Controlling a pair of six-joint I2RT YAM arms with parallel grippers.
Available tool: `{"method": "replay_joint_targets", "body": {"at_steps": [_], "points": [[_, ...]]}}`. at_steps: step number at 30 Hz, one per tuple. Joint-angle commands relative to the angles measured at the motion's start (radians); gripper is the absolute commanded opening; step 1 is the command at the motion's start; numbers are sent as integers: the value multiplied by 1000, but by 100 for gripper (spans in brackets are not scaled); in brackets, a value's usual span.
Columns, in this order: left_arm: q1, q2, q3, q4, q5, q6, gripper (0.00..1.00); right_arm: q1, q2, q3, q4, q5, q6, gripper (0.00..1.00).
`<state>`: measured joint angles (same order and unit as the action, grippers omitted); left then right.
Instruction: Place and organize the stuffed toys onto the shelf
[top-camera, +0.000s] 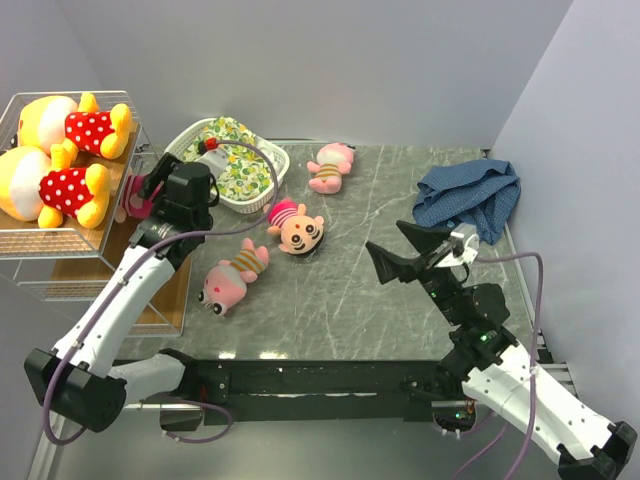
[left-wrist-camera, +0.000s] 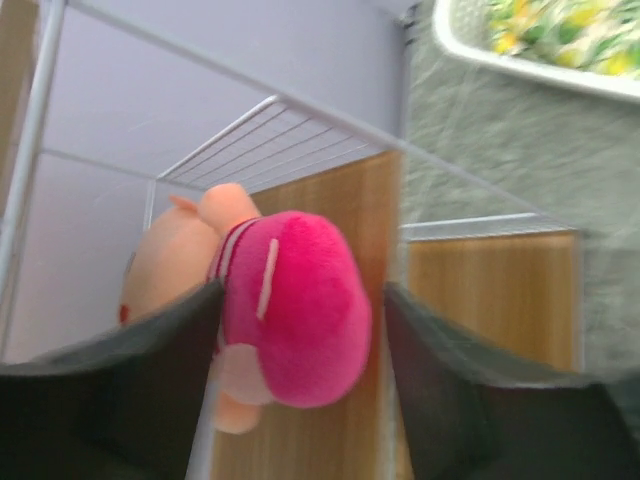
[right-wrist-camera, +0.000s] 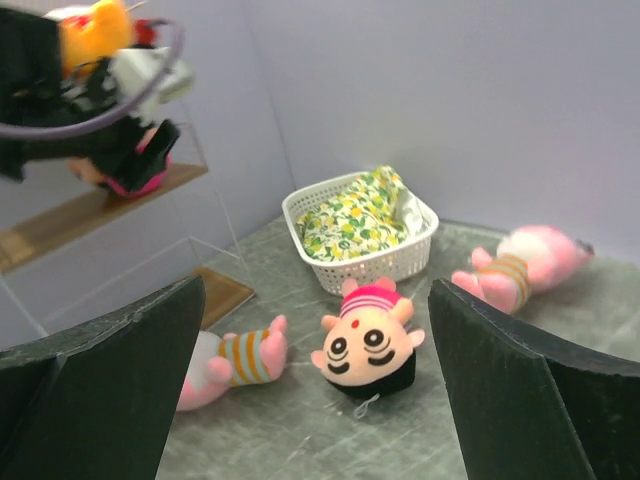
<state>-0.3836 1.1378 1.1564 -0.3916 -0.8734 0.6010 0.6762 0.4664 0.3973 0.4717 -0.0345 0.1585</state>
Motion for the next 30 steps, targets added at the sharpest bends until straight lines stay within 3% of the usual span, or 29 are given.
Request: {"method": "replay_joint_targets", "body": {"at_steps": [1,4,7,9,12,15,16,17,20,24,30], "points": [[-40,-1,130,-82,126,-151,77,3,40,127,-194,215,209,100],[-57,2,213,-128,223,-251,82,2,115,215,-361,306,391,100],[-61,5,282,-168,407,-352,88,3,222,262,-444,344,498,100],[-63,0,298,-156,612,-417,90,2,285,288,-461,349,532,100],[-63,-38,234,-42,845,-492,93,0,455,327,-421,273,523,100],[-63,-84,128,106,985,-553,94,-29,607,412,-404,95,439,100],[-63,-101,102,144,1005,-564,95,-44,648,440,-407,21,368,100],[-63,-108,77,173,1028,-584,95,-88,690,495,-416,-178,334,99],[-63,-113,-3,261,1094,-595,97,-148,826,561,-407,-353,267,97],[-64,-107,-76,304,1151,-641,96,-236,1001,647,-438,-497,199,97],[-64,-153,-234,476,1120,-711,96,-244,1251,834,-524,-591,116,94]]}}
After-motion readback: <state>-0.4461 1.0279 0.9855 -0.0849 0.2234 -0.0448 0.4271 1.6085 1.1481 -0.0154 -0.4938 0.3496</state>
